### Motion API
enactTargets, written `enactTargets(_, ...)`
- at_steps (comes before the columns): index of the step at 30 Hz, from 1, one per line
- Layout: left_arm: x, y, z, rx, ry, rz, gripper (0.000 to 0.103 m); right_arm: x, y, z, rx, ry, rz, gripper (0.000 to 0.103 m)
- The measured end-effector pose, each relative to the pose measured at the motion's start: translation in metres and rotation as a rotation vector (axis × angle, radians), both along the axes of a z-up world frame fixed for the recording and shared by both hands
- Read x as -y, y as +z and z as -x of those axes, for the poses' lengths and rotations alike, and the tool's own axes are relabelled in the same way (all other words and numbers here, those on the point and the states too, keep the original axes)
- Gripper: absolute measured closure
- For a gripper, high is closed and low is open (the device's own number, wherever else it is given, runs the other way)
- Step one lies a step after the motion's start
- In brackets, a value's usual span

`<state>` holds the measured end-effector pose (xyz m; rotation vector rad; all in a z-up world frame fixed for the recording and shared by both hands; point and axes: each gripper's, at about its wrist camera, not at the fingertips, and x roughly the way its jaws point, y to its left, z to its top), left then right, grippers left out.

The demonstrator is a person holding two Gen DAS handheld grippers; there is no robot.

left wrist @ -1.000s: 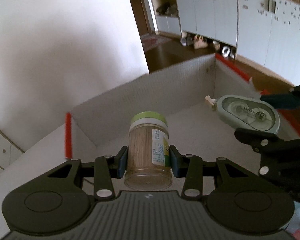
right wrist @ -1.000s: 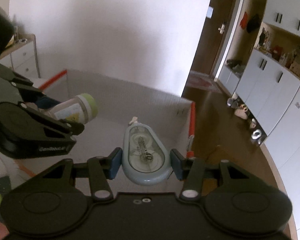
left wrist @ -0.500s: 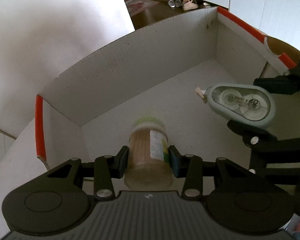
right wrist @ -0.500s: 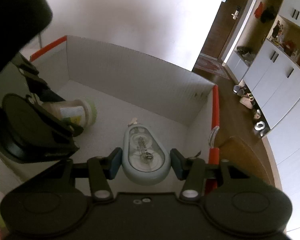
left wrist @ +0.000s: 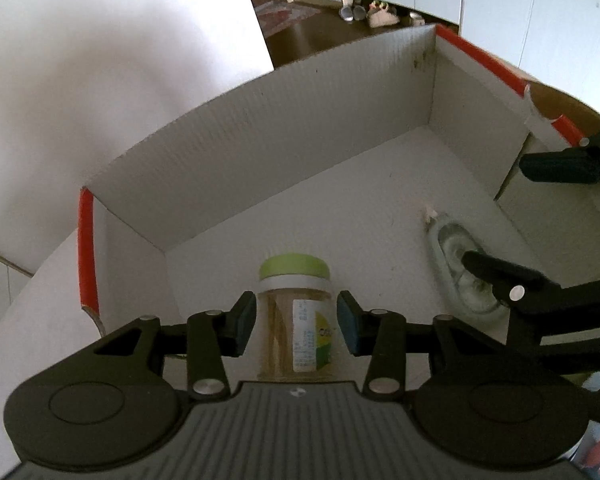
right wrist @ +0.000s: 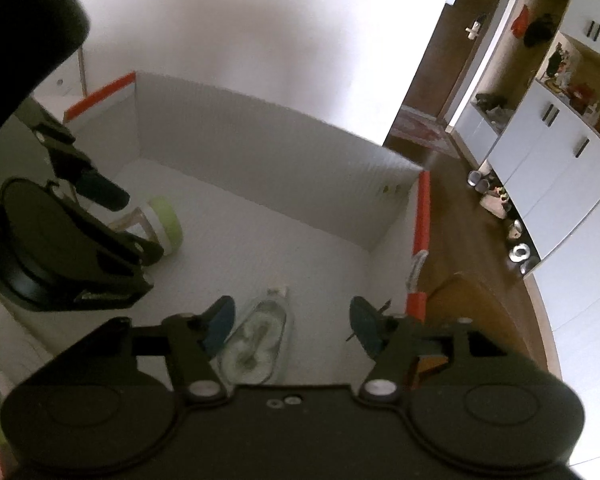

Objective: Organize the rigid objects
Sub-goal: 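Open both tools to drop the tape and jar into the box, then withdraw both tools from the box back to the toy pile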

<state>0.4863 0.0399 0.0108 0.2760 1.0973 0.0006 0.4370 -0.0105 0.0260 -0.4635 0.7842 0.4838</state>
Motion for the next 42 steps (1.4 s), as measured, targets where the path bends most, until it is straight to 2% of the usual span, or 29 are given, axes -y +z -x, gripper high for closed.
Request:
enactTargets(8, -0.007, 0.019, 0.025, 0.061, 0.017, 0.017, 0.06, 0.016, 0.02, 0.015, 0.02, -0.027, -0.067, 0.039)
enactTargets(14, -0.003, 0.048, 0.046, 0.117, 0.043, 0.032, 0.06, 0.03, 0.039, 0.036, 0.036, -0.05, -0.125, 0.038)
enactTargets(25, 0.001, 0.083, 0.1, 0.204, 0.057, 0.042, 0.06, 0.057, 0.075, 0.085, 0.084, -0.066, -0.22, 0.032)
enactTargets(32, 0.007, 0.096, 0.142, 0.249, 0.046, 0.052, 0.06, 0.068, 0.086, 0.117, 0.105, -0.071, -0.26, 0.028)
enactTargets(33, 0.007, 0.097, 0.148, 0.252, 0.042, 0.055, 0.059, 0.07, 0.087, 0.123, 0.109, -0.072, -0.262, 0.028)
enactTargets(36, 0.01, 0.101, 0.166, 0.27, 0.031, 0.064, 0.045, 0.072, 0.09, 0.135, 0.124, -0.073, -0.274, 0.025)
enactTargets(42, 0.012, 0.106, 0.198, 0.313, 0.012, 0.088, 0.045, 0.079, 0.084, 0.161, 0.135, -0.071, -0.284, 0.019)
